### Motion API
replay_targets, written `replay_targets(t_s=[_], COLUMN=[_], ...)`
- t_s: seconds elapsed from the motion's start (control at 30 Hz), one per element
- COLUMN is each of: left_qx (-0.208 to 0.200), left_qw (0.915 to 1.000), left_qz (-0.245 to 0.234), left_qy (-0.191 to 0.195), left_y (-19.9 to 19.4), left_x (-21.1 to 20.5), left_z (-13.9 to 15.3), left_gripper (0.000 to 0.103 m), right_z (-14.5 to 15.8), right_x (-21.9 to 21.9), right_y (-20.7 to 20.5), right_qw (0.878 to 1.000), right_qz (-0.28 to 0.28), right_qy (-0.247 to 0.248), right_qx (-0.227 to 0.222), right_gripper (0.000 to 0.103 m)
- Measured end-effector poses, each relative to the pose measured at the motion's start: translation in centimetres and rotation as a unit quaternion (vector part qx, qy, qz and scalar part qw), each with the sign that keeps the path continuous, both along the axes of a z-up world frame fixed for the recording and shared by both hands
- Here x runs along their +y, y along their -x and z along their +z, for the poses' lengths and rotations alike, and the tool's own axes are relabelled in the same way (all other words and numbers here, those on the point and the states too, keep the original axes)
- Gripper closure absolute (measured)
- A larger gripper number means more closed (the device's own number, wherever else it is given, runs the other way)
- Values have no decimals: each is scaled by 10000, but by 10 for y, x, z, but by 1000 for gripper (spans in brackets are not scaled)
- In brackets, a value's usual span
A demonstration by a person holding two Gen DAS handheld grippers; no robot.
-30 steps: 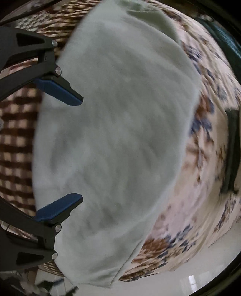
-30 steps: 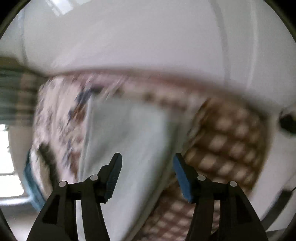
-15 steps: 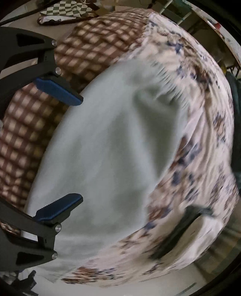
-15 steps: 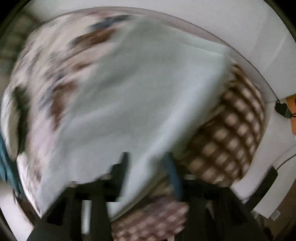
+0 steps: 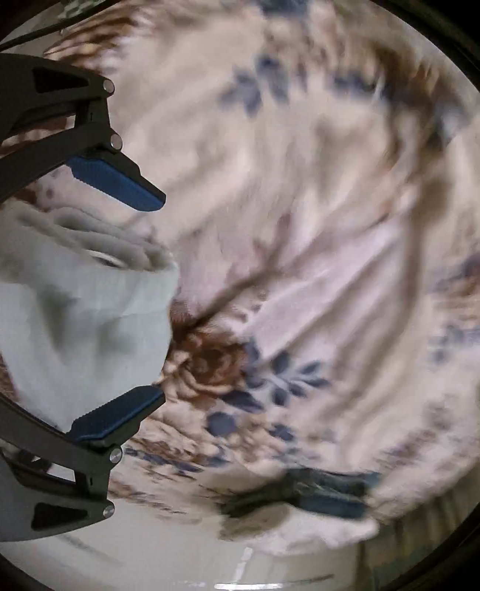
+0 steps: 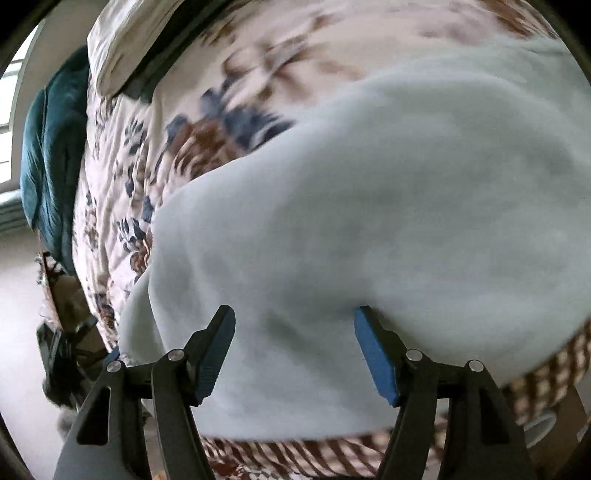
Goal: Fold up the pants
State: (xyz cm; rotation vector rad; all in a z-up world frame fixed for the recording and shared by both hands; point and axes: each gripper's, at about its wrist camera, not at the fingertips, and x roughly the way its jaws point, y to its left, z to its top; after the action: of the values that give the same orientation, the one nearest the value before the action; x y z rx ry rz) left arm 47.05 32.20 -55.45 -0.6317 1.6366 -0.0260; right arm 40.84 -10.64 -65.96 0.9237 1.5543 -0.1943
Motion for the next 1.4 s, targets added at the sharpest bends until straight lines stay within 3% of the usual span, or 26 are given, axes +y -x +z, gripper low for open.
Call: replay_targets(t_s=[0.07, 0.1, 0.13, 0.2, 0.23, 0.27, 0.3, 0.37, 0.4, 0.43, 0.47, 0.57, 0.6, 0.63, 0.7, 0.8, 0.83, 0.87, 0.93, 1.0, 1.1, 1.2, 1.23, 1.3, 1.33, 1.4], left_qx=[438, 488, 414, 56, -136, -336, -537, -852, -992, -948, -833, -543, -580, -579, -464, 55, 158, 134, 78, -136, -467, -674, -708, -712, -678, -378], left_qw=[9984, 9977, 9976, 9955, 9941, 9933, 9924, 9882, 9819, 9808, 9853, 9976, 9981, 9981, 9971, 9931, 9925, 9938, 9947, 9940, 9894, 9833, 9815, 9667, 9628, 9671], left_qz=[-96, -233, -492, -936, -1072, -1106, -1104, -1146, -1259, -1193, -885, -299, -197, -139, -283, -463, -554, -660, -849, -1009, -1375, -1642, -1697, -2127, -2211, -2030], left_qy=[333, 420, 264, 133, 39, -7, -103, -546, -1008, -1220, -1202, -306, -74, 170, 533, 1080, 1077, 886, 581, 398, 7, -403, -538, -1235, -1401, -1488], left_y=[-12, -15, -16, -17, -15, -12, -7, -6, -8, -13, -16, -14, -11, -8, -11, -17, -19, -20, -20, -18, -6, 2, 5, 8, 9, 7], left_x=[-6, -12, -22, -37, -42, -43, -41, -33, -27, -15, 1, 23, 23, 20, 9, -14, -25, -32, -48, -54, -70, -82, -76, -66, -64, -54], left_z=[-34, -40, -41, -30, -20, -11, -1, 8, 9, 2, -6, -9, -4, 1, -1, -31, -42, -46, -42, -22, 17, 28, 27, 17, 8, -16], left_gripper=[21, 42, 52, 70, 72, 73, 84, 95, 96, 96, 96, 92, 76, 45, 26, 27, 27, 30, 57, 63, 64, 64, 64, 65, 64, 64], right_z=[-9, -14, -20, -25, -28, -30, -32, -33, -33, -33, -32, -28, -26, -20, -12, -9, -9, -10, -13, -13, -14, -14, -12, -3, 4, 12], right_x=[13, 19, 21, 23, 22, 19, 17, 11, 10, 9, 7, 10, 11, 12, 10, 6, 4, 3, 3, 4, -1, -12, -15, -19, -22, -24], right_y=[-17, -26, -30, -34, -35, -35, -34, -33, -34, -36, -35, -42, -45, -48, -52, -58, -60, -62, -67, -73, -79, -82, -84, -90, -95, -106], right_qw=[9999, 9997, 9993, 9989, 9989, 9988, 9987, 9984, 9982, 9980, 9978, 9971, 9969, 9966, 9963, 9969, 9968, 9966, 9963, 9958, 9952, 9954, 9950, 9932, 9913, 9881], right_qz=[61, 91, 125, 101, 43, -17, -56, -81, -66, -41, -8, 181, 242, 340, 432, 438, 460, 479, 572, 694, 810, 835, 894, 1062, 1201, 1429], right_qy=[76, 143, 237, 285, 278, 268, 271, 319, 361, 412, 447, 513, 540, 596, 645, 576, 570, 569, 532, 515, 484, 380, 371, 442, 526, 560], right_qx=[115, 186, 267, 346, 383, 407, 429, 452, 467, 480, 486, 535, 510, 458, 363, 310, 335, 356, 356, 292, 265, 290, 262, 168, 69, -88], right_gripper=[33, 33, 33, 33, 33, 33, 33, 33, 33, 33, 33, 33, 33, 33, 33, 33, 33, 33, 33, 33, 33, 33, 33, 33, 33, 33])
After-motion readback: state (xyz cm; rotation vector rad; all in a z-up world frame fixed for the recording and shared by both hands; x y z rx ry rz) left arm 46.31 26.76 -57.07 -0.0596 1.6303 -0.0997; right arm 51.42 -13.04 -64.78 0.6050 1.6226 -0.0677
